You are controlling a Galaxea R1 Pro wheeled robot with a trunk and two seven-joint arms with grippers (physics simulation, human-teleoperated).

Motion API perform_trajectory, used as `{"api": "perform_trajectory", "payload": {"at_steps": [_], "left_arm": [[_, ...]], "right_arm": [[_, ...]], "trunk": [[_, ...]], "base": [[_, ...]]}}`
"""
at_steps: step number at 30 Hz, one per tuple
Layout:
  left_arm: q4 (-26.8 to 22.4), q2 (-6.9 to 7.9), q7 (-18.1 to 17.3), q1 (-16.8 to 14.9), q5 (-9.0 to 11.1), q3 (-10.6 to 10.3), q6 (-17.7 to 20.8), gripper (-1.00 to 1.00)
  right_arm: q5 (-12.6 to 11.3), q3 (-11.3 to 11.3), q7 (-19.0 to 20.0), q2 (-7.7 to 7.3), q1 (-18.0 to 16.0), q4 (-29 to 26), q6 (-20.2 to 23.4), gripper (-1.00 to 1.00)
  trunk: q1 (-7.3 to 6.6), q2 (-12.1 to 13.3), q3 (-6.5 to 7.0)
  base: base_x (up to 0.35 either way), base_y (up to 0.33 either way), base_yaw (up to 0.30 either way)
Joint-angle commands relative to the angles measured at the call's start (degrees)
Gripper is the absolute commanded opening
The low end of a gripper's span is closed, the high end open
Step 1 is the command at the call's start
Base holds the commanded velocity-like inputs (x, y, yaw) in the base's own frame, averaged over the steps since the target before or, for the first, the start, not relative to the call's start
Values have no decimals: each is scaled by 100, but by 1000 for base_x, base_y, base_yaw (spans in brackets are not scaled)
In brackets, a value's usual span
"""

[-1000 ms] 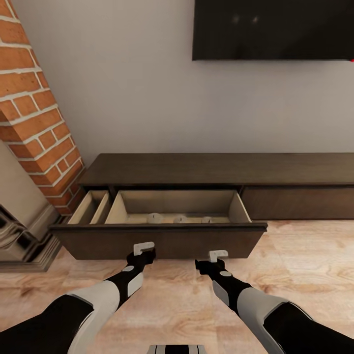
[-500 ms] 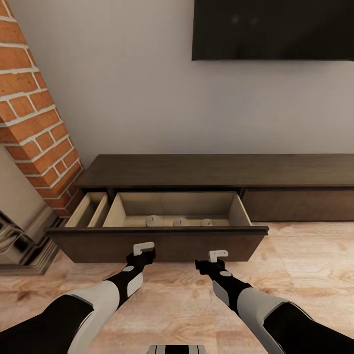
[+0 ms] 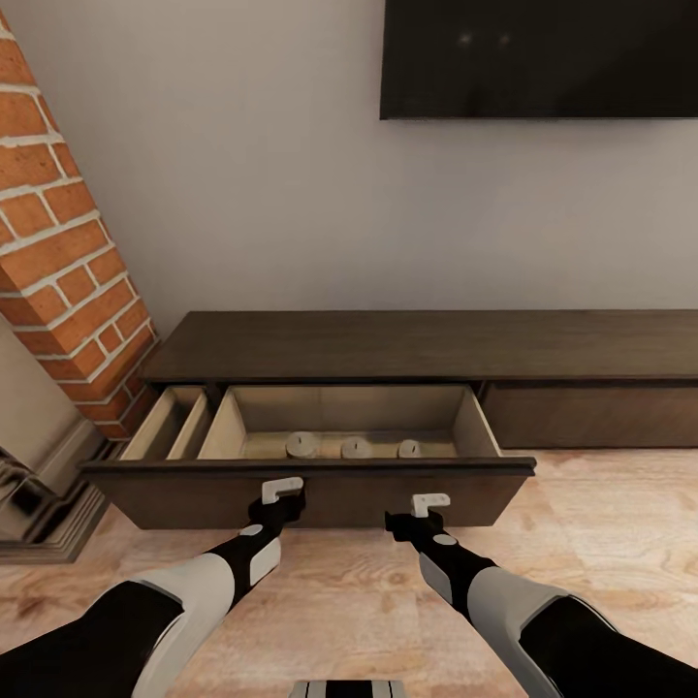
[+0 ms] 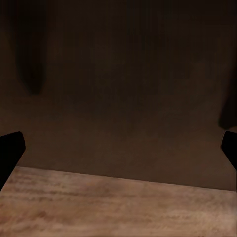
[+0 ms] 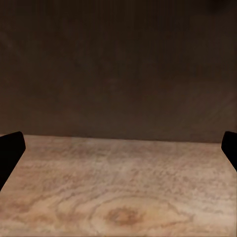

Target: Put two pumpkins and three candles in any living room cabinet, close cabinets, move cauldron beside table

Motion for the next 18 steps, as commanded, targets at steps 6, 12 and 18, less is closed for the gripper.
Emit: {"api": "perform_trajectory", "payload": {"at_steps": [6, 12, 18], "left_arm": [[14, -2, 16, -8, 34, -38, -25, 100], [14, -2, 16, -8, 34, -37, -20, 100], [14, -2, 13, -8, 34, -41, -19, 100]], "right_arm": [[-45, 49, -18, 3, -3, 4, -16, 100], [-45, 43, -18, 3, -3, 4, -16, 100], [-45, 40, -18, 2, -3, 4, -14, 100]], "trunk": [[-1, -2, -4], [-1, -2, -4], [-1, -2, -4]], "base": [[25, 0, 0], [151, 0, 0], [182, 0, 0]]}}
